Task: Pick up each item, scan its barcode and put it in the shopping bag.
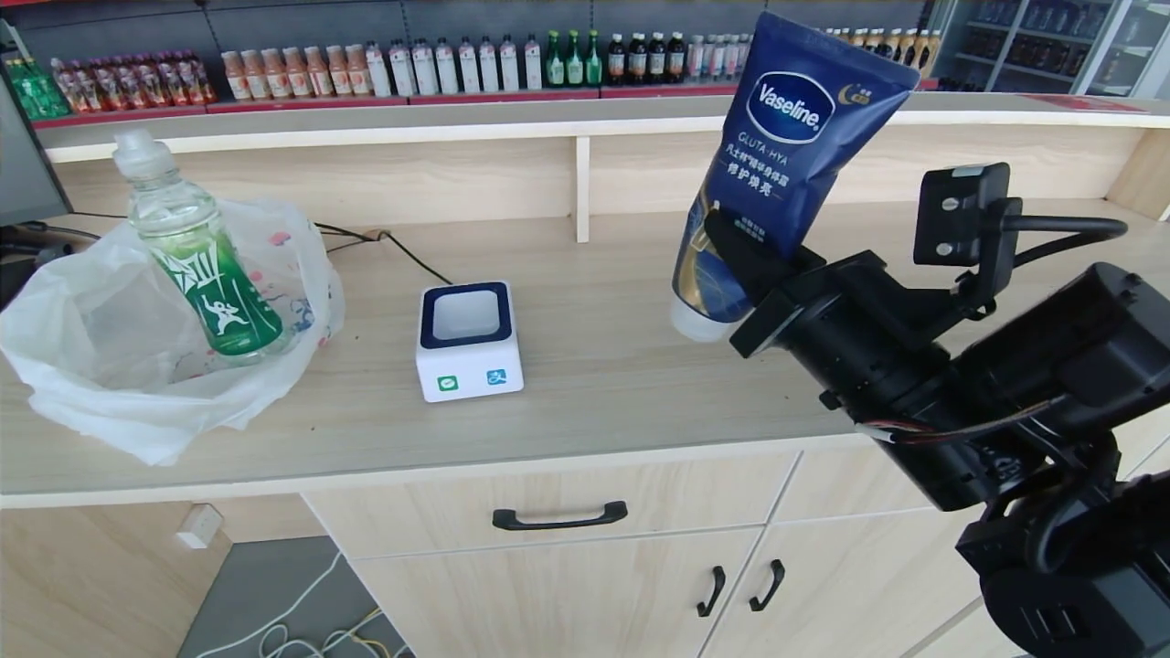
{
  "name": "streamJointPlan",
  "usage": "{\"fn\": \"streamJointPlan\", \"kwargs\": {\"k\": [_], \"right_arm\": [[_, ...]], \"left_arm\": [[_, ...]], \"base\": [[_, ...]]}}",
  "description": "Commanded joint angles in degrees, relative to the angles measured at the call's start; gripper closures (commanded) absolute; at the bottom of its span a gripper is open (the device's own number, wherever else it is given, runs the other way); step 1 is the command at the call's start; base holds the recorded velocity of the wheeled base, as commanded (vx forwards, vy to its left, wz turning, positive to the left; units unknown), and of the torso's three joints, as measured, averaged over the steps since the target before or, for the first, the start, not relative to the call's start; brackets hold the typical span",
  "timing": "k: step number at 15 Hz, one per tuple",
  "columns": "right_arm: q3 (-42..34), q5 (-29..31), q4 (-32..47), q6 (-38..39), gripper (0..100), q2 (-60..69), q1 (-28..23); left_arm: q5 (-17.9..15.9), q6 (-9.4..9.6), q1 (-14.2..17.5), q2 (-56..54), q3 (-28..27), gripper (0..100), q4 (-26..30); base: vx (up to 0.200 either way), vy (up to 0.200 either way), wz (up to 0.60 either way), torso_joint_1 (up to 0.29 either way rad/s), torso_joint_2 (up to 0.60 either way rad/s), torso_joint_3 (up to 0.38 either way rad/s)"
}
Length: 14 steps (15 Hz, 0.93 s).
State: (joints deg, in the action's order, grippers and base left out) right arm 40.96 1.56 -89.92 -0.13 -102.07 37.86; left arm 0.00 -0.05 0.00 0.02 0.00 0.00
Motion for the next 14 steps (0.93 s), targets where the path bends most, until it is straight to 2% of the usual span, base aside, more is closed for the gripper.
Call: {"fn": "streamJointPlan", "kwargs": {"k": [1,14], "right_arm": [[-0.2,0.0,-0.1,0.0,100,1.5,0.0],[-0.4,0.0,-0.1,-0.3,100,2.2,0.0]], "left_arm": [[0.0,-0.04,0.0,0.0,0.0,0,0.0],[0.0,-0.3,0.0,0.0,0.0,0,0.0]], "base": [[0.0,0.2,0.0,0.002,0.01,0.002],[0.0,0.2,0.0,0.0,0.0,0.002]]}}
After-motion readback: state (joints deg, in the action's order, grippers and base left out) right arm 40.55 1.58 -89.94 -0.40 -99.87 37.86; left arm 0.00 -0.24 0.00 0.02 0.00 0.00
